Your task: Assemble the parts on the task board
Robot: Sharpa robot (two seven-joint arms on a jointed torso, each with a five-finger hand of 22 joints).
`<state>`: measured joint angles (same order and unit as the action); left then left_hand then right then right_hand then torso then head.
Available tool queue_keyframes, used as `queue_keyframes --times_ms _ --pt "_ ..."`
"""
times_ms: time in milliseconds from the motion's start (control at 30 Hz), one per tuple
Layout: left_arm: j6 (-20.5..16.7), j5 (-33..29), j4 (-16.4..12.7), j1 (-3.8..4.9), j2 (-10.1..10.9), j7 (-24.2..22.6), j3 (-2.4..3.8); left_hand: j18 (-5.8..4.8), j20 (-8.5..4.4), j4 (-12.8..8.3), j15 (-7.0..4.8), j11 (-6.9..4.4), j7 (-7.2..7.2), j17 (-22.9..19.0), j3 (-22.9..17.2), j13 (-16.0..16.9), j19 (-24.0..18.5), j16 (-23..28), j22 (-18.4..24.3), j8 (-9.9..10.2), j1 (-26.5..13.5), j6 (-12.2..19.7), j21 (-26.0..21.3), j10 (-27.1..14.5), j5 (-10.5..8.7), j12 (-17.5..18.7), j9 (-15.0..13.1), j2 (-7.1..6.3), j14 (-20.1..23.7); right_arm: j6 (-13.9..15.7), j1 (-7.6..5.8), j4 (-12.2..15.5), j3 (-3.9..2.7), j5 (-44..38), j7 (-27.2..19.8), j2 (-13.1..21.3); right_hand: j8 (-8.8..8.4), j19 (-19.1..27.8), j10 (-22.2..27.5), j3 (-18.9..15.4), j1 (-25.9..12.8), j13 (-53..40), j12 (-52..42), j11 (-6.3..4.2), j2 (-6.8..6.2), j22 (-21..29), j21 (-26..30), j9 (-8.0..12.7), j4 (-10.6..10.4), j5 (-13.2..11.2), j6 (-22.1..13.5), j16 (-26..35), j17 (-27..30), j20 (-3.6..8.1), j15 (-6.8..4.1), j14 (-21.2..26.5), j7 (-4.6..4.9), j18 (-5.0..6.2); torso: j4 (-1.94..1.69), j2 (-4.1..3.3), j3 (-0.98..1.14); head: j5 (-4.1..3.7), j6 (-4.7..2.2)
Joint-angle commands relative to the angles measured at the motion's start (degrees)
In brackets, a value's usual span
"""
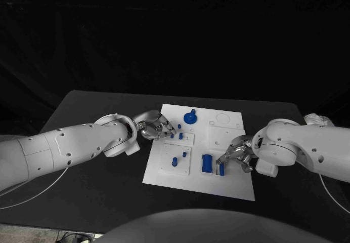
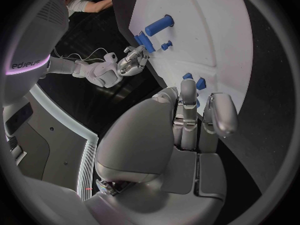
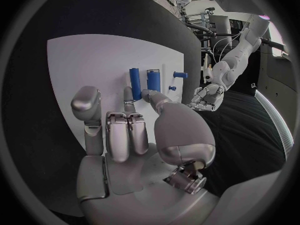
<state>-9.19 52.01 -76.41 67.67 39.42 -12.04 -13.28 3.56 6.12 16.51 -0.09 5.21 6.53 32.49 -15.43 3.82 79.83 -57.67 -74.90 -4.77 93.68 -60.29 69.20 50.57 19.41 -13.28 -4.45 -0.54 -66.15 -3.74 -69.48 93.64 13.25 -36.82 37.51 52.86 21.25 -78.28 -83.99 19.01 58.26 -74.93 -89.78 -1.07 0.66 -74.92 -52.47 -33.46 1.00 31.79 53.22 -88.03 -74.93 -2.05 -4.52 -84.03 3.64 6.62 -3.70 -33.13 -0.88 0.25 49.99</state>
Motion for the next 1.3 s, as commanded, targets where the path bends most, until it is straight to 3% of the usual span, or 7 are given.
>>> queue_keyframes --times_ms 33,233,467,800,1133,1300 --pt "1.03 0.07 -0.18 0.02 -0.11 0.14 0.04 0.89 -0.06 0.02 0.04 0.16 0.24 -0.05 -0.38 -0.02 -0.37 0.04 -9.16 -0.23 0.01 -0.27 -0.26 0.41 0.33 0.34 -0.06 -0.41 0.51 0.06 0.20 -0.30 0.03 0.99 -0.30 -0.13 -0.41 0.30 -6.01 0.10 -0.67 -15.07 -0.22 0.44 -0.04 -3.08 0.49 -0.11 -0.33 -0.59 -0.31 0.36 -11.93 -0.06 0.34 -5.11 -0.02 0.38 0.00 -0.02 0.00 0.07 0.01" --pt "1.21 0.08 -0.16 0.02 -0.15 0.31 0.04 0.91 -0.05 0.02 0.05 0.17 0.24 -0.12 -0.41 -0.02 -0.42 0.09 -9.14 -0.23 0.00 -0.26 -0.35 0.41 0.33 0.35 -0.06 -0.43 0.56 0.18 0.29 -0.62 0.03 0.98 -0.29 -0.22 -0.81 0.37 -6.01 -0.03 -1.22 -15.07 -0.22 0.53 0.00 -2.97 1.02 -0.39 -0.57 -2.61 -0.50 0.47 -11.80 -0.16 0.43 -5.07 0.07 0.44 0.01 -0.01 0.00 0.06 0.01" --pt "1.38 0.14 -0.08 0.02 -0.26 0.40 0.04 0.94 -0.04 0.02 0.06 0.18 0.25 -0.32 -0.45 -0.03 -0.51 0.21 -9.09 -0.23 -0.02 -0.26 -0.51 0.42 0.33 0.37 -0.06 -0.45 0.68 -0.02 0.35 -0.65 0.03 0.19 -0.20 -0.24 -1.41 0.14 -6.01 -1.08 -2.29 -15.07 -0.22 0.66 -0.14 -2.99 1.34 -0.99 -1.21 -9.89 -0.44 0.39 -11.92 -0.28 0.55 -5.11 0.18 0.43 0.02 0.03 -0.02 0.05 0.01" --pt "1.60 0.17 -0.01 0.01 -0.28 0.53 0.04 0.96 -0.03 0.02 0.08 0.20 0.26 -0.35 -0.51 -0.03 -0.56 0.25 -9.07 -0.24 -0.04 -0.26 -0.59 0.42 0.33 0.39 -0.07 -0.48 0.73 0.07 0.41 -0.63 0.03 -0.17 -0.22 -0.17 -2.35 -0.11 -6.01 -3.13 -4.07 -15.07 -0.22 0.87 -0.06 -3.03 1.86 -1.56 -2.85 -17.95 -0.44 0.41 -11.91 -0.42 0.70 -5.12 0.42 0.44 -0.01 0.01 -0.01 0.20 0.01" --pt "1.83 0.18 0.00 0.01 -0.29 0.72 0.04 0.97 -0.02 0.01 0.10 0.21 0.27 -0.37 -0.55 -0.04 -0.60 0.28 -9.05 -0.25 -0.05 -0.27 -0.66 0.43 0.32 0.40 -0.07 -0.49 0.78 0.28 0.42 -0.63 0.03 -0.17 -0.31 0.01 -2.73 -0.26 -6.01 -4.06 -5.07 -15.07 -0.22 0.96 0.22 -3.08 2.01 -1.80 -3.83 -19.47 -0.41 0.39 -11.93 -0.47 0.77 -5.13 0.52 0.44 0.00 0.02 0.01 0.31 0.01" --pt "1.89 0.18 -0.02 0.01 -0.24 0.77 0.04 0.99 -0.01 0.01 0.11 0.23 0.28 -0.39 -0.58 -0.04 -0.66 0.30 -9.02 -0.26 -0.06 -0.28 -0.78 0.44 0.33 0.41 -0.07 -0.50 0.82 0.88 0.44 -0.44 0.02 -0.29 -0.65 0.51 -3.04 -0.54 -6.01 -6.17 -6.64 -15.07 -0.22 0.94 -0.66 -3.26 1.91 -2.23 -4.89 -25.50 -0.25 0.17 -12.22 -0.49 0.76 -5.23 0.47 0.40 0.05 0.01 0.01 0.40 0.01"
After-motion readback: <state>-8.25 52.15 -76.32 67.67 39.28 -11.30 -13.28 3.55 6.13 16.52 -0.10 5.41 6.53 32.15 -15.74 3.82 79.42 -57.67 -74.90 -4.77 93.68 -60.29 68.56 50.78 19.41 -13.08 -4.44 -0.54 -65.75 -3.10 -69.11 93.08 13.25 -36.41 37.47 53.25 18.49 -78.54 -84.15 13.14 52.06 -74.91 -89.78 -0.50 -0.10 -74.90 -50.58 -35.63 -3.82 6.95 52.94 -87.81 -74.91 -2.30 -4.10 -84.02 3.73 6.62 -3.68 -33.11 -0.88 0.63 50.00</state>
